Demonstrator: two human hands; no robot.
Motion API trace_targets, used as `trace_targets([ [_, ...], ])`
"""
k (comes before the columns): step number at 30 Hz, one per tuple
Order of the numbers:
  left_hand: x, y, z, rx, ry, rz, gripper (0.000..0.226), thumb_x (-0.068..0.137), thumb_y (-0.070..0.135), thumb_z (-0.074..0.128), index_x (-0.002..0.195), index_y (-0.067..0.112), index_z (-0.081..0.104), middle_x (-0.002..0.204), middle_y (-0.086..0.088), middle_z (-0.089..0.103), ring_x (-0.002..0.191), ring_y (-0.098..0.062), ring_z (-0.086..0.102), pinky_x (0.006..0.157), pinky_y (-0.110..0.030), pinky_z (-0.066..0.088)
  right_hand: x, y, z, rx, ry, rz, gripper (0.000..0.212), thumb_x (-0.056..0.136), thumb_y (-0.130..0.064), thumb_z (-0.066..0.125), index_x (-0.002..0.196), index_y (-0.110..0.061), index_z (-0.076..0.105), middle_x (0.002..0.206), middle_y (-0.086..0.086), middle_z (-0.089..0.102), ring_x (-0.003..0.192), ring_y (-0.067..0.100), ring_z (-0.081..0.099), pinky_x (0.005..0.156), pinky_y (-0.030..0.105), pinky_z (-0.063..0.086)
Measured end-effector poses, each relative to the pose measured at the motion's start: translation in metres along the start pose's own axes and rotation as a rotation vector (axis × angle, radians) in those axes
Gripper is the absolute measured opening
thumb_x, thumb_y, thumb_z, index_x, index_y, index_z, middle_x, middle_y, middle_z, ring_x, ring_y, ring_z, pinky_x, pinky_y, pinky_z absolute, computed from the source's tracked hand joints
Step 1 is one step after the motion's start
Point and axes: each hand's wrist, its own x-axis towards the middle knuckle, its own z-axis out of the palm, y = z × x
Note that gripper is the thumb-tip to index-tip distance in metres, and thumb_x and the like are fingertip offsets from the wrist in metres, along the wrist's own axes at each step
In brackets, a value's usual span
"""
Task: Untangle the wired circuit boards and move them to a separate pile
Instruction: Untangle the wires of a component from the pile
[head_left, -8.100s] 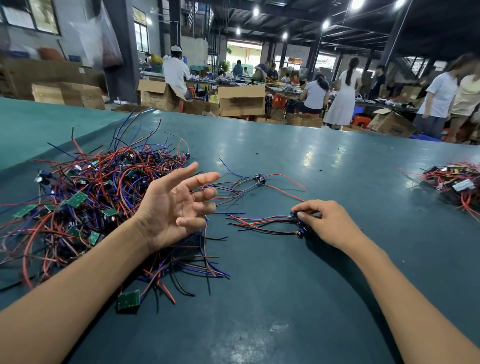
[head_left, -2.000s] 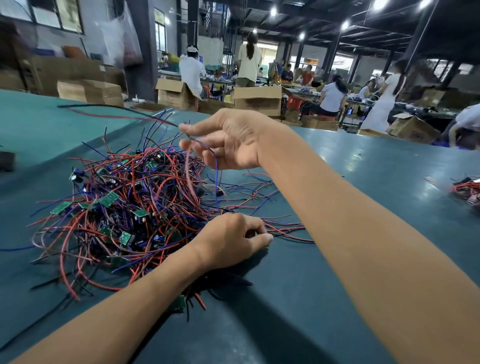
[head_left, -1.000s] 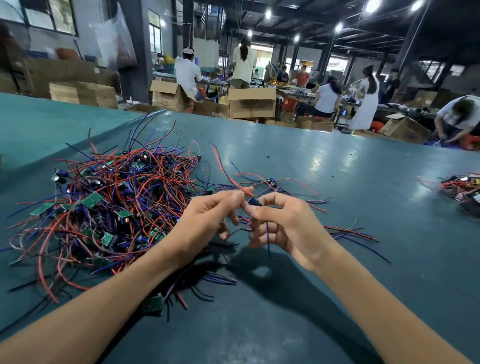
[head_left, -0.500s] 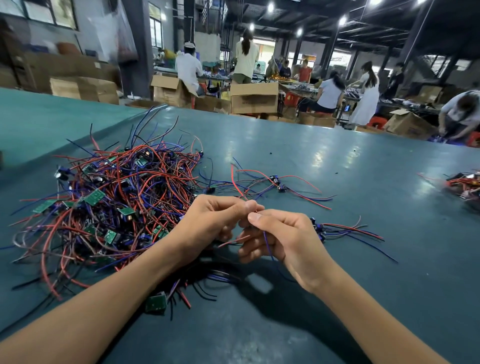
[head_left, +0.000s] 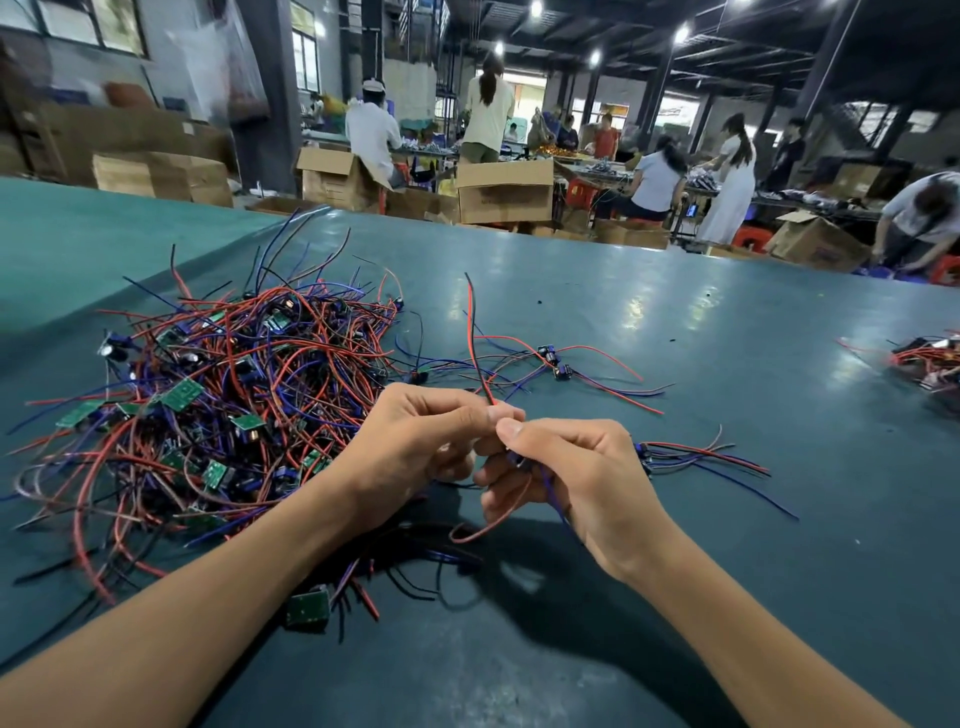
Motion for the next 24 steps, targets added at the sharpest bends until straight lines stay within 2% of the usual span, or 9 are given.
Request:
trace_targets([
  [3, -0.002, 0.002, 0.004, -0.025, 0.002, 0.016, 0.017, 0.085, 0.022, 0.076, 0.084, 0.006, 0.078, 0.055, 0.004, 0.049, 0.054, -0.020, 0.040, 0.065, -0.048, 0.015, -0.001, 0.000, 0.003, 0.003, 0.021, -0.006, 0.030, 0.086, -0.018, 0.065, 0.080, 0.011, 0.072, 0.073, 0.027, 0.068, 0.060, 0.039, 0.065, 0.059, 0.040, 0.056],
  [5, 0.000, 0.001, 0.005, -0.020, 0.089, 0.028, 0.018, 0.083, 0.023, 0.077, 0.086, 0.005, 0.079, 0.053, 0.001, 0.037, 0.058, -0.025, 0.025, 0.063, -0.041, 0.020, -0.003, -0.001, 0.005, -0.011, 0.023, -0.010, 0.028, 0.085, -0.017, 0.064, 0.079, 0.008, 0.074, 0.070, 0.027, 0.068, 0.056, 0.036, 0.065, 0.056, 0.037, 0.056],
  [7, 0.002, 0.000, 0.004, 0.007, 0.155, 0.076, 0.027, 0.078, 0.028, 0.080, 0.091, 0.004, 0.080, 0.053, 0.000, 0.031, 0.057, -0.025, 0.023, 0.057, -0.029, 0.027, -0.006, -0.002, 0.008, -0.029, 0.012, -0.016, 0.025, 0.085, -0.016, 0.062, 0.077, 0.003, 0.077, 0.068, 0.027, 0.068, 0.053, 0.034, 0.065, 0.054, 0.035, 0.055],
  [10, 0.003, 0.000, 0.003, 0.026, 0.201, 0.168, 0.024, 0.080, 0.024, 0.080, 0.094, 0.004, 0.080, 0.055, 0.006, 0.046, 0.045, -0.014, 0.034, 0.046, -0.021, 0.031, -0.009, -0.005, 0.010, -0.050, 0.011, -0.033, 0.026, 0.084, -0.015, 0.061, 0.075, 0.003, 0.076, 0.068, 0.028, 0.068, 0.051, 0.035, 0.064, 0.052, 0.035, 0.054],
  [14, 0.006, -0.003, -0.002, 0.053, 0.309, 0.230, 0.016, 0.084, 0.019, 0.076, 0.094, 0.008, 0.081, 0.064, 0.009, 0.059, 0.044, -0.012, 0.037, 0.046, -0.022, 0.031, -0.012, -0.006, 0.013, -0.068, 0.005, -0.054, 0.026, 0.084, -0.014, 0.060, 0.075, 0.002, 0.077, 0.068, 0.027, 0.068, 0.050, 0.035, 0.064, 0.052, 0.035, 0.054],
  [16, 0.008, -0.002, -0.003, 0.035, 0.342, 0.236, 0.015, 0.084, 0.019, 0.077, 0.092, 0.007, 0.081, 0.064, 0.007, 0.063, 0.042, -0.011, 0.037, 0.046, -0.022, 0.032, -0.015, -0.007, 0.014, -0.081, 0.004, -0.070, 0.026, 0.085, -0.015, 0.059, 0.075, 0.001, 0.077, 0.067, 0.026, 0.068, 0.050, 0.036, 0.064, 0.051, 0.035, 0.054],
  [18, 0.008, -0.001, -0.003, 0.010, 0.371, 0.232, 0.014, 0.083, 0.017, 0.078, 0.091, 0.006, 0.081, 0.075, -0.003, 0.072, 0.042, -0.010, 0.037, 0.045, -0.022, 0.032, -0.017, -0.008, 0.015, -0.086, -0.003, -0.077, 0.026, 0.086, -0.015, 0.059, 0.075, 0.000, 0.077, 0.067, 0.025, 0.068, 0.049, 0.036, 0.065, 0.050, 0.034, 0.053],
  [20, 0.008, 0.000, -0.003, -0.020, 0.404, 0.223, 0.010, 0.084, 0.014, 0.078, 0.090, 0.006, 0.081, 0.084, -0.010, 0.074, 0.042, -0.009, 0.037, 0.045, -0.022, 0.032, -0.019, -0.007, 0.016, -0.076, -0.012, -0.076, 0.026, 0.086, -0.015, 0.059, 0.075, 0.000, 0.077, 0.066, 0.025, 0.068, 0.048, 0.035, 0.065, 0.049, 0.034, 0.053],
  [24, 0.009, 0.002, -0.003, -0.077, 0.447, 0.199, 0.011, 0.086, 0.009, 0.074, 0.094, 0.003, 0.080, 0.069, -0.005, 0.061, 0.048, -0.010, 0.031, 0.042, -0.022, 0.033, -0.021, -0.007, 0.019, -0.059, -0.008, -0.072, 0.026, 0.084, -0.014, 0.059, 0.074, 0.001, 0.077, 0.064, 0.025, 0.068, 0.047, 0.034, 0.064, 0.048, 0.034, 0.053],
])
